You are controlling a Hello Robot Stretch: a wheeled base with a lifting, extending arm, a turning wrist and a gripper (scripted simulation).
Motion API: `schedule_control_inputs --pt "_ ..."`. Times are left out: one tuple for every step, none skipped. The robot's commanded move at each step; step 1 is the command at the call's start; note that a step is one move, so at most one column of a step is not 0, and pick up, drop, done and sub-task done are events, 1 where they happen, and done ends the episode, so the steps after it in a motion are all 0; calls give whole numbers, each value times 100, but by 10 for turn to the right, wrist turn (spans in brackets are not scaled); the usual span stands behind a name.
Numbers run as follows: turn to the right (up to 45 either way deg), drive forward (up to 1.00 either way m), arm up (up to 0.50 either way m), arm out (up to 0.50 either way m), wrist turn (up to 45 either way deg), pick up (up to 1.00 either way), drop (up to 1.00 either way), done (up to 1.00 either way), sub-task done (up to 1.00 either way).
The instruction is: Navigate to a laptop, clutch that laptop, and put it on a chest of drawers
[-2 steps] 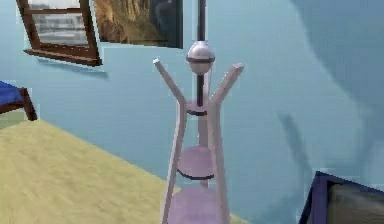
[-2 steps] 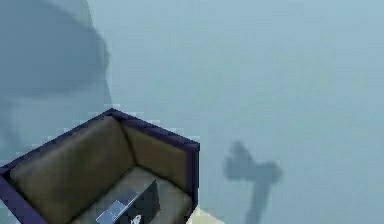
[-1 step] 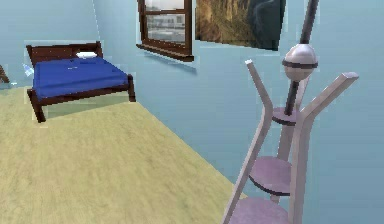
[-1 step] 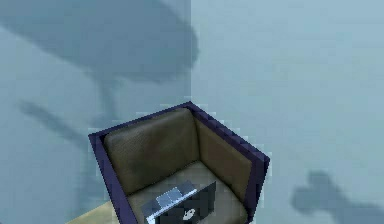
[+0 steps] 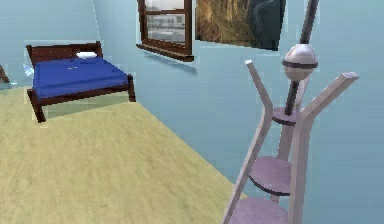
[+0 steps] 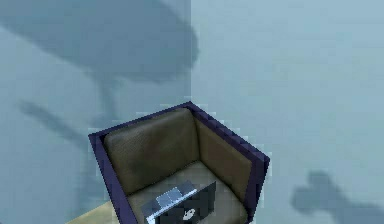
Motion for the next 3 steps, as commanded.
schedule_control_inputs --pt "0 0 0 24 0 0 0 0 0" --pt "0 0 0 0 450 0 0 0 0" --pt "0 0 0 0 450 0 0 0 0"
